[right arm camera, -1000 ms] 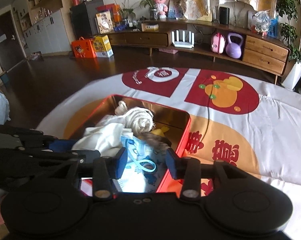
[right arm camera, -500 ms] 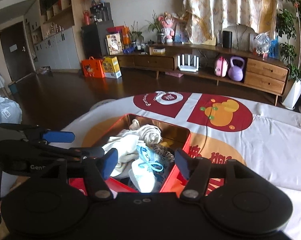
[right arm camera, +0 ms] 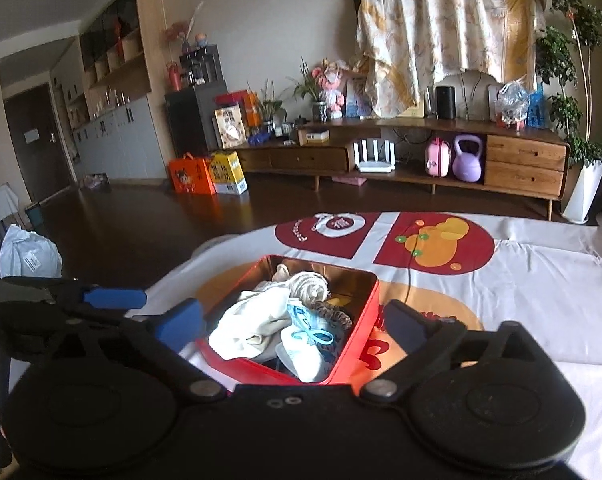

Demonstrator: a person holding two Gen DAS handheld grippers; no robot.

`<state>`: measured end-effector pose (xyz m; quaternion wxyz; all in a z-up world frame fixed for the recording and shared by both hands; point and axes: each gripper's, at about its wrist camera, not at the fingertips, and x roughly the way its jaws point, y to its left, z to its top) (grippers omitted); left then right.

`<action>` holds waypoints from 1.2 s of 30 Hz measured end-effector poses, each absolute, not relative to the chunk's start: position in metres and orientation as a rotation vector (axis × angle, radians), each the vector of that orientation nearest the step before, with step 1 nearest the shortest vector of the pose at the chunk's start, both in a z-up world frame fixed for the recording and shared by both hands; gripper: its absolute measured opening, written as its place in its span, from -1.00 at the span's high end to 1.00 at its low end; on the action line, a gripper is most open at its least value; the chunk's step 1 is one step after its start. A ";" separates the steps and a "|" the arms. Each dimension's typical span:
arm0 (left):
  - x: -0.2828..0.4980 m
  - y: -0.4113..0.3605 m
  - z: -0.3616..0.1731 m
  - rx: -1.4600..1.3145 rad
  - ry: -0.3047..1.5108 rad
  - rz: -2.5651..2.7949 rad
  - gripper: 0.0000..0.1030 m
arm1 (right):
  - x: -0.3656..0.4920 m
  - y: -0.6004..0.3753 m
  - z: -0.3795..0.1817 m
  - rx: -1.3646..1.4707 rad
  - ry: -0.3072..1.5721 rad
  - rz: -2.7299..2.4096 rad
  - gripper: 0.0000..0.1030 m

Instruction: Organize soft objects

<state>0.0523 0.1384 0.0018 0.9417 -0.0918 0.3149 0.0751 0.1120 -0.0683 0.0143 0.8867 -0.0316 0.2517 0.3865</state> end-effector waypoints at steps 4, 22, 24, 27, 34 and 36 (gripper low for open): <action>0.044 0.131 0.008 -0.170 0.625 0.163 -0.80 | 0.103 -0.075 0.017 -0.067 0.499 0.801 -1.00; 0.021 0.121 0.014 -0.222 0.602 0.163 -1.00 | 0.095 -0.098 0.012 0.001 0.492 0.771 -1.00; 0.022 0.122 0.013 -0.229 0.607 0.156 -1.00 | 0.095 -0.099 0.011 0.003 0.492 0.773 -1.00; 0.022 0.119 0.013 -0.221 0.608 0.152 -1.00 | 0.094 -0.099 0.011 0.003 0.492 0.773 -1.00; 0.022 0.117 0.013 -0.217 0.610 0.159 -1.00 | 0.094 -0.100 0.009 0.005 0.497 0.768 -1.00; 0.022 0.117 0.013 -0.217 0.610 0.160 -1.00 | 0.093 -0.100 0.008 0.007 0.499 0.763 -1.00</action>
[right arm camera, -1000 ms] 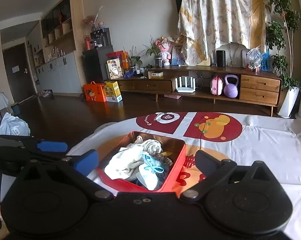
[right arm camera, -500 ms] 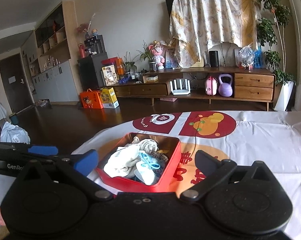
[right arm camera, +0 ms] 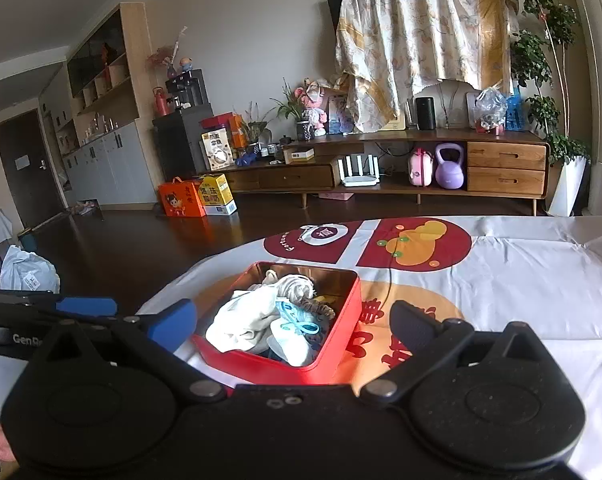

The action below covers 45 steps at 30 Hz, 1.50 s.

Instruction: Organize soft objects

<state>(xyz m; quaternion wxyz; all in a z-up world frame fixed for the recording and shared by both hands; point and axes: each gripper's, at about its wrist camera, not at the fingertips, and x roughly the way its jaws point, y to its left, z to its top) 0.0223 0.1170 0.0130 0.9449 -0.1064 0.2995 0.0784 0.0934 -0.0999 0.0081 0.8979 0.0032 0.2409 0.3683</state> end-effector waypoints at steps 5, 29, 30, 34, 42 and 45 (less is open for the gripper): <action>0.021 0.117 0.014 -0.218 0.607 0.158 -1.00 | 0.092 -0.099 0.008 0.003 0.499 0.767 -1.00; 0.015 0.120 0.019 -0.209 0.575 0.178 -1.00 | 0.097 -0.101 0.005 -0.003 0.504 0.738 -1.00; 0.015 0.120 0.020 -0.211 0.573 0.177 -1.00 | 0.097 -0.101 0.005 -0.003 0.506 0.741 -1.00; 0.014 0.121 0.020 -0.219 0.569 0.175 -1.00 | 0.096 -0.101 0.005 -0.003 0.510 0.743 -1.00; 0.013 0.121 0.020 -0.219 0.570 0.180 -1.00 | 0.095 -0.100 0.005 -0.005 0.513 0.743 -1.00; 0.012 0.121 0.020 -0.221 0.569 0.180 -1.00 | 0.095 -0.100 0.005 -0.005 0.512 0.742 -1.00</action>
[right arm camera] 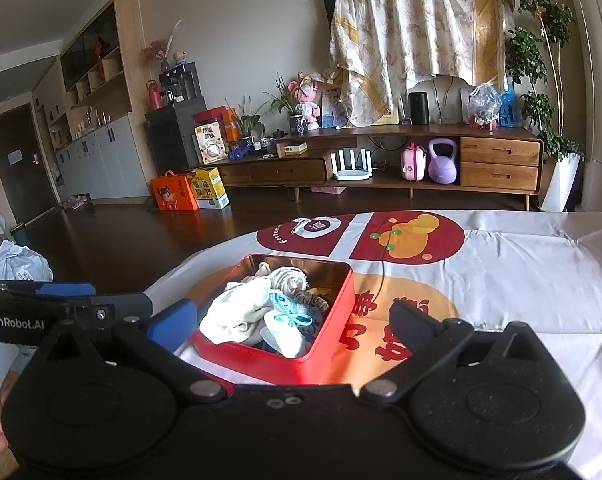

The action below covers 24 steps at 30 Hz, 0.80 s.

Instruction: Organize soft objects

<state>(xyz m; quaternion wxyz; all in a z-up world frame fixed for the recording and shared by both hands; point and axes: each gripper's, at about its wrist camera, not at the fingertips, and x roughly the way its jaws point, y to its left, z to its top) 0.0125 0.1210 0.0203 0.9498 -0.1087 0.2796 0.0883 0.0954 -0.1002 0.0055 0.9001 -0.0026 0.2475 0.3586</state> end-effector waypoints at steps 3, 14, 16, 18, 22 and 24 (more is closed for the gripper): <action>0.012 0.121 0.020 -0.222 0.569 0.177 -1.00 | 0.095 -0.100 0.005 -0.005 0.514 0.742 -1.00; 0.010 0.119 0.018 -0.210 0.559 0.171 -1.00 | 0.093 -0.100 0.000 -0.005 0.515 0.737 -1.00; 0.010 0.118 0.017 -0.204 0.562 0.171 -1.00 | 0.093 -0.101 -0.001 -0.002 0.515 0.738 -1.00; 0.011 0.116 0.017 -0.197 0.563 0.173 -1.00 | 0.093 -0.101 -0.001 -0.005 0.515 0.737 -1.00; 0.011 0.113 0.018 -0.185 0.563 0.170 -1.00 | 0.092 -0.101 -0.001 -0.004 0.516 0.738 -1.00; 0.012 0.112 0.018 -0.176 0.562 0.171 -1.00 | 0.093 -0.101 -0.001 -0.003 0.516 0.737 -1.00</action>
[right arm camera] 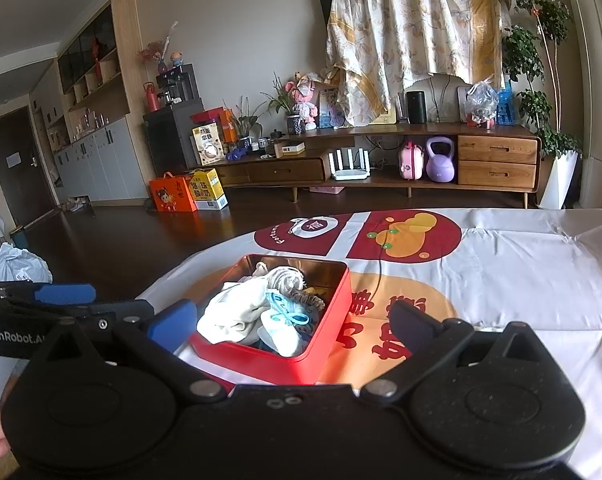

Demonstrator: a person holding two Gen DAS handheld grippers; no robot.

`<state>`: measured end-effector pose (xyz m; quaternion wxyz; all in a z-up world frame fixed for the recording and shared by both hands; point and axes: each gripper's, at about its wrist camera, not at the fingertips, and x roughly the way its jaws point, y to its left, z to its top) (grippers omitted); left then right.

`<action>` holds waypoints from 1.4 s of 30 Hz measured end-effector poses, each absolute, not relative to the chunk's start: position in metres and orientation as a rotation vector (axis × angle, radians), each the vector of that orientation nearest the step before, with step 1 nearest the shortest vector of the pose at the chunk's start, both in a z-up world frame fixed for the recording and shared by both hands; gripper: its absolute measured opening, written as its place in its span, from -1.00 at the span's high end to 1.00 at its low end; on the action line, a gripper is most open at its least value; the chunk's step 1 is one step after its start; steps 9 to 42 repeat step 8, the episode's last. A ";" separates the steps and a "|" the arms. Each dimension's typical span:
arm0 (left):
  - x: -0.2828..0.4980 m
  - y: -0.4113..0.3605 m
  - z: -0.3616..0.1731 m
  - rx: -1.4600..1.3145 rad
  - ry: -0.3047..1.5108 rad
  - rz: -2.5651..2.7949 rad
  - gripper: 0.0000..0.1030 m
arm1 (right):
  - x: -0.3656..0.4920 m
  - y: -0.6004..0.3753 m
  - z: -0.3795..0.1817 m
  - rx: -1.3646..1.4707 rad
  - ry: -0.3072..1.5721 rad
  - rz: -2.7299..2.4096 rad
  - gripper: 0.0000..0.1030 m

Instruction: Organize soft objects

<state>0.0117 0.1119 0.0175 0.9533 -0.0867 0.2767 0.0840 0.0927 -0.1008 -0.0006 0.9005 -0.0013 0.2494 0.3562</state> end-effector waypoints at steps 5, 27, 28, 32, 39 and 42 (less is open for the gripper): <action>0.012 0.110 0.017 -0.182 0.567 0.158 -1.00 | 0.092 -0.104 -0.002 0.005 0.513 0.735 -1.00; 0.014 0.108 0.017 -0.178 0.572 0.156 -1.00 | 0.093 -0.109 -0.002 0.011 0.516 0.724 -1.00; 0.014 0.108 0.017 -0.178 0.572 0.156 -1.00 | 0.093 -0.109 -0.002 0.011 0.516 0.724 -1.00; 0.014 0.108 0.017 -0.178 0.572 0.156 -1.00 | 0.093 -0.109 -0.002 0.011 0.516 0.724 -1.00; 0.014 0.108 0.017 -0.178 0.572 0.156 -1.00 | 0.093 -0.109 -0.002 0.011 0.516 0.724 -1.00; 0.014 0.108 0.017 -0.178 0.572 0.156 -1.00 | 0.093 -0.109 -0.002 0.011 0.516 0.724 -1.00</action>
